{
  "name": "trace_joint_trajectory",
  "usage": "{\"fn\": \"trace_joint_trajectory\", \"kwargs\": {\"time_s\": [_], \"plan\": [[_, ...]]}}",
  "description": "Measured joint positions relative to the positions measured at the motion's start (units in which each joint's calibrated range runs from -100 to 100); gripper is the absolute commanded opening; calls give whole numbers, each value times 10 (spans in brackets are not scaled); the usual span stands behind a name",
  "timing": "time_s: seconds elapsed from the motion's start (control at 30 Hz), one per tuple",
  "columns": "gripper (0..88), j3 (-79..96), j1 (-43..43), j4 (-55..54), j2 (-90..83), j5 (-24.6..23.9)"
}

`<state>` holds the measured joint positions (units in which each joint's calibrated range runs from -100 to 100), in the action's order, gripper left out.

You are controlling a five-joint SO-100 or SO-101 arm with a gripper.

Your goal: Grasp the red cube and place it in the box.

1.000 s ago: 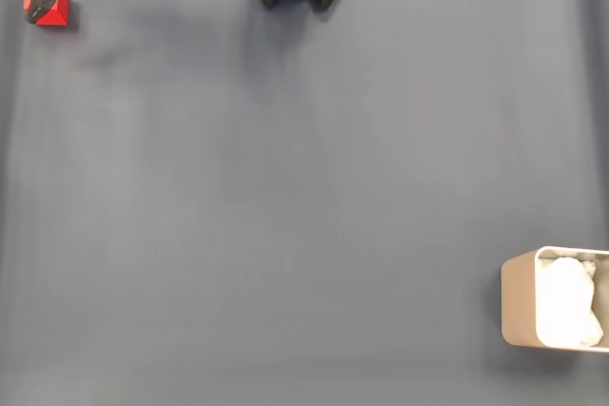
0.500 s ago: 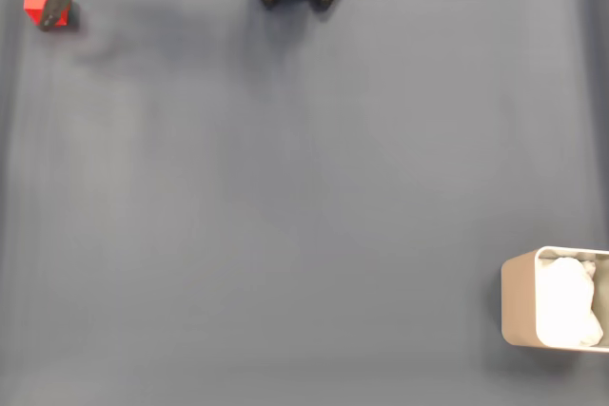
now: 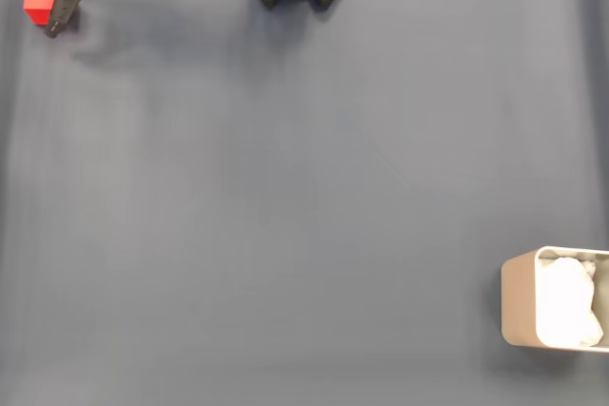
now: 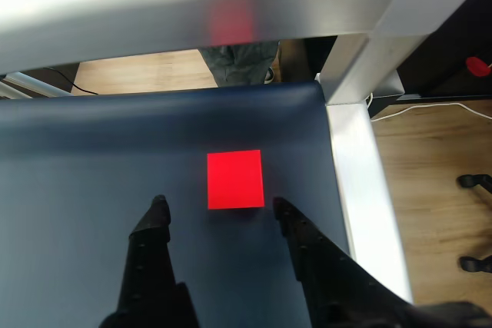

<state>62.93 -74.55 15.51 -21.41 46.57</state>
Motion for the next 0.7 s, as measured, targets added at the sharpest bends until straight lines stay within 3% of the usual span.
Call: {"fn": "trace_joint_trajectory", "kwargs": {"time_s": [0.7], "plan": [[320,-54,13,-6,48,-27]]}}
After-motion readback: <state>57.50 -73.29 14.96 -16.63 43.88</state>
